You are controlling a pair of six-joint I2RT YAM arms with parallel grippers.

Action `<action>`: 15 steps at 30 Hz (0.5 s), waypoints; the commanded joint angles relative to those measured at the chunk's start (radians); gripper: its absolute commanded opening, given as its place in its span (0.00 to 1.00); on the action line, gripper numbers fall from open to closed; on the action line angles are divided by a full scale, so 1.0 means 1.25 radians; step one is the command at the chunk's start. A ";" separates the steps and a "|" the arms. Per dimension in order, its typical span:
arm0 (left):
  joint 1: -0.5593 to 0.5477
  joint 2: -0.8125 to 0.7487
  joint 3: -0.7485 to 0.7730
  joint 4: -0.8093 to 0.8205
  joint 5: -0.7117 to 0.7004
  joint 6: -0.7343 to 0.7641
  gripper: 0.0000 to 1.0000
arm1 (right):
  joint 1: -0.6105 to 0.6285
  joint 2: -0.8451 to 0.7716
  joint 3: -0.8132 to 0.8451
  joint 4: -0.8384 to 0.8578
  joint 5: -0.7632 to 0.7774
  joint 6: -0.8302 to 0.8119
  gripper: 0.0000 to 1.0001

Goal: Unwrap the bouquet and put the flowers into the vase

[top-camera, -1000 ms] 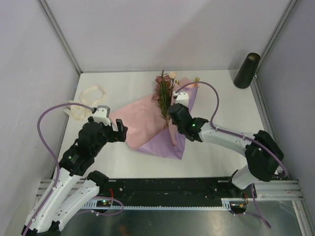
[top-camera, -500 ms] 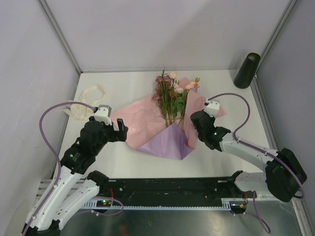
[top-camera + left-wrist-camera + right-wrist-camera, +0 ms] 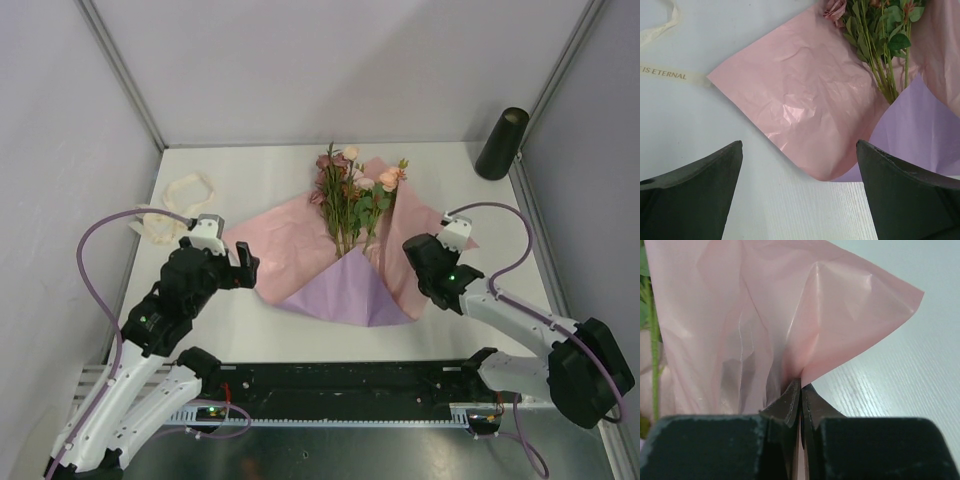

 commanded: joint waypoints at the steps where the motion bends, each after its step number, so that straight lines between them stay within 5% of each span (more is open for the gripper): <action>1: 0.002 -0.011 0.005 0.004 -0.008 0.016 1.00 | -0.008 -0.047 -0.026 -0.053 0.053 0.075 0.05; 10: 0.002 -0.007 0.005 0.003 -0.005 0.015 1.00 | -0.013 -0.100 -0.049 -0.146 0.072 0.170 0.06; 15: 0.002 -0.001 0.006 0.003 -0.002 0.016 1.00 | -0.014 -0.193 -0.048 -0.210 0.086 0.197 0.21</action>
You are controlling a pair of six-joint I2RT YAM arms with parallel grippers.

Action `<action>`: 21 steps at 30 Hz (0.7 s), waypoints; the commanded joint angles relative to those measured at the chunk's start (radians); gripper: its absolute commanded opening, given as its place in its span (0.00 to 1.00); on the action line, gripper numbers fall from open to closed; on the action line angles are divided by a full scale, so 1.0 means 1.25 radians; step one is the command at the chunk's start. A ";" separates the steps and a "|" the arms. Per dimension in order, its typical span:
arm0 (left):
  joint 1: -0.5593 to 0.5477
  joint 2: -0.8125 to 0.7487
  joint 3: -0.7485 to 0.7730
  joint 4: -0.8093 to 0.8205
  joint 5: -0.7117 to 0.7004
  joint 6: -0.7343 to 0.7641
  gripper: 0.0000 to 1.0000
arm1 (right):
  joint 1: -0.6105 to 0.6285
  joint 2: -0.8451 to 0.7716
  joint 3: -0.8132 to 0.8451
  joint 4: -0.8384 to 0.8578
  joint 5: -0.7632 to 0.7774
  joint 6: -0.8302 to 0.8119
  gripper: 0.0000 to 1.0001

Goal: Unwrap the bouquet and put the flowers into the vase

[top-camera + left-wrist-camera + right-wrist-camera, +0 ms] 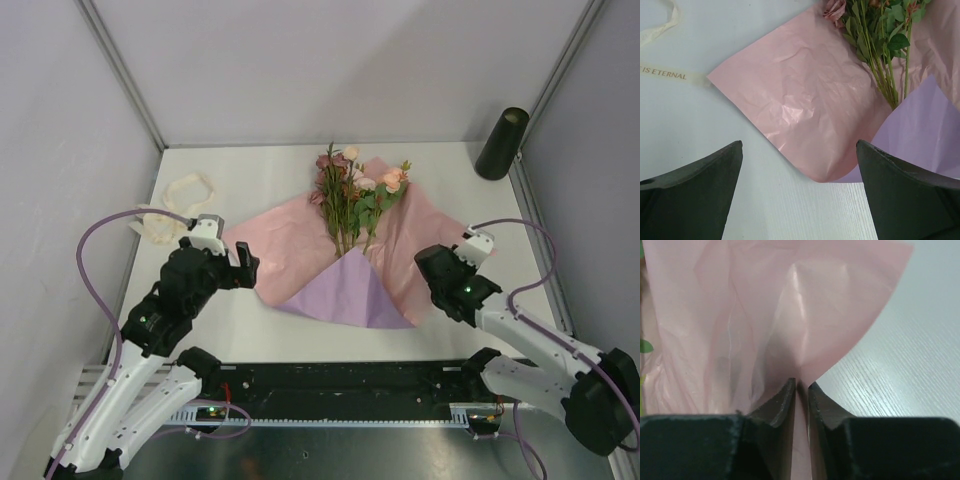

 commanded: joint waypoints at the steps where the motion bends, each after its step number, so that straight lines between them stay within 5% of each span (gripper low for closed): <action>1: 0.002 0.003 0.006 0.003 -0.001 0.017 1.00 | -0.003 -0.103 0.005 -0.069 0.053 0.050 0.23; 7: 0.002 0.014 0.006 0.004 0.006 0.016 1.00 | -0.005 -0.261 0.043 -0.079 0.083 -0.024 0.37; 11: 0.001 0.016 0.007 0.004 0.010 0.017 1.00 | -0.007 -0.310 0.076 0.049 -0.035 -0.181 0.41; 21: 0.002 0.013 0.005 0.001 0.001 0.017 1.00 | -0.030 -0.116 0.138 0.316 -0.403 -0.313 0.34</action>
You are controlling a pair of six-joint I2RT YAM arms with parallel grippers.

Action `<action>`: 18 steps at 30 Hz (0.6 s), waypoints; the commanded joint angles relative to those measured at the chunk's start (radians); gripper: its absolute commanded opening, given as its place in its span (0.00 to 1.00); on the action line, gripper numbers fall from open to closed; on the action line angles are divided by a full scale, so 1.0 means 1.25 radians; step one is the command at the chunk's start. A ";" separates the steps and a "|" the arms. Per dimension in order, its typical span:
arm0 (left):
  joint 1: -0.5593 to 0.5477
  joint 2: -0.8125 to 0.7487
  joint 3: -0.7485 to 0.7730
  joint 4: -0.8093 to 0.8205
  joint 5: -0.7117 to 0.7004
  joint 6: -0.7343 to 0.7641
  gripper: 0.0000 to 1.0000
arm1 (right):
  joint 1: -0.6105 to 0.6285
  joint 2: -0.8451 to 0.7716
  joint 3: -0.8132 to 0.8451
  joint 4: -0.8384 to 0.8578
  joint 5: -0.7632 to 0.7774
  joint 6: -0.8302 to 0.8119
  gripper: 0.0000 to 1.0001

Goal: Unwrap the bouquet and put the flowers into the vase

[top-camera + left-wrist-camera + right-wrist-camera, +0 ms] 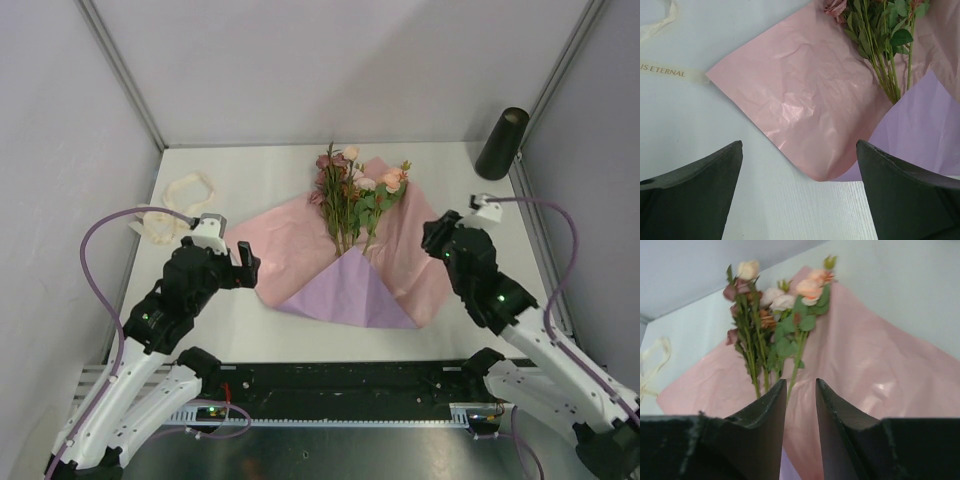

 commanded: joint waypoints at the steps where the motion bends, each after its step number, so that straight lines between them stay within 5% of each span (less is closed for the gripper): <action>1: 0.002 -0.004 0.005 0.001 -0.003 0.017 1.00 | -0.034 0.142 0.027 0.162 -0.233 -0.045 0.33; 9: 0.002 0.002 0.006 0.000 -0.007 0.017 1.00 | -0.167 0.410 0.030 0.326 -0.513 0.056 0.28; 18: 0.002 0.013 0.005 -0.003 -0.020 0.009 1.00 | -0.256 0.597 0.037 0.291 -0.496 0.159 0.29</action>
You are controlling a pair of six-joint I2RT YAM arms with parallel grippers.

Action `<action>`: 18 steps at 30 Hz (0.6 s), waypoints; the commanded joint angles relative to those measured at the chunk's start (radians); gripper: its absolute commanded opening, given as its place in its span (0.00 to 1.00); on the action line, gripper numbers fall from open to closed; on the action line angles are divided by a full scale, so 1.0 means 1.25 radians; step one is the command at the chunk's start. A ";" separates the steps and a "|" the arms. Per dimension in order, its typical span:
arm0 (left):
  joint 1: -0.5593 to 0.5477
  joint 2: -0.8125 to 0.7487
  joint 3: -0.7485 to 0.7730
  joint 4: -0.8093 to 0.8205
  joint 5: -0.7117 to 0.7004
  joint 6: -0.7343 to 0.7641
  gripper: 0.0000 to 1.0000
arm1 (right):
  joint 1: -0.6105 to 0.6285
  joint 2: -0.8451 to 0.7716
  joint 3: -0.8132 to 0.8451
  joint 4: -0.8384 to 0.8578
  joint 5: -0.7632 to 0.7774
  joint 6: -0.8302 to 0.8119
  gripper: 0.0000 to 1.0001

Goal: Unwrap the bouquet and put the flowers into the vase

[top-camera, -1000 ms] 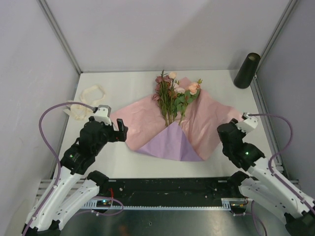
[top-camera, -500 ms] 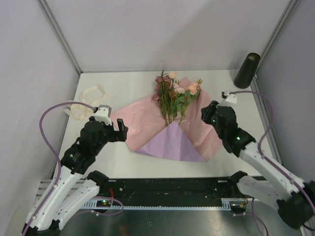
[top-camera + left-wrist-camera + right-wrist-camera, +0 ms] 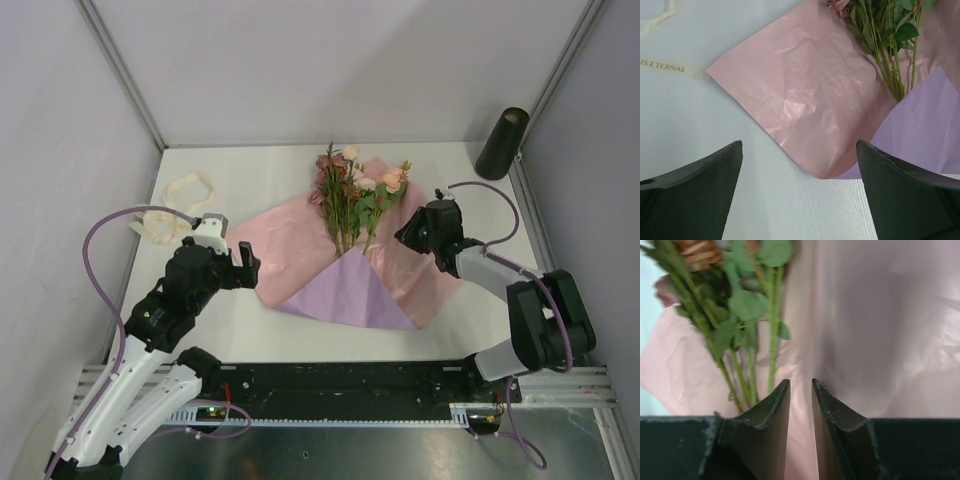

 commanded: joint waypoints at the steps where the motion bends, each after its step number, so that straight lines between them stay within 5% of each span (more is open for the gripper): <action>1: 0.002 0.006 0.006 0.003 -0.016 -0.005 1.00 | -0.028 0.060 0.021 -0.004 0.047 0.058 0.30; 10: 0.002 0.162 0.029 0.047 0.034 -0.244 1.00 | -0.040 0.174 0.016 0.072 0.086 0.085 0.31; 18: 0.008 0.360 0.074 0.099 -0.024 -0.324 1.00 | -0.064 0.282 0.080 0.119 0.054 0.088 0.31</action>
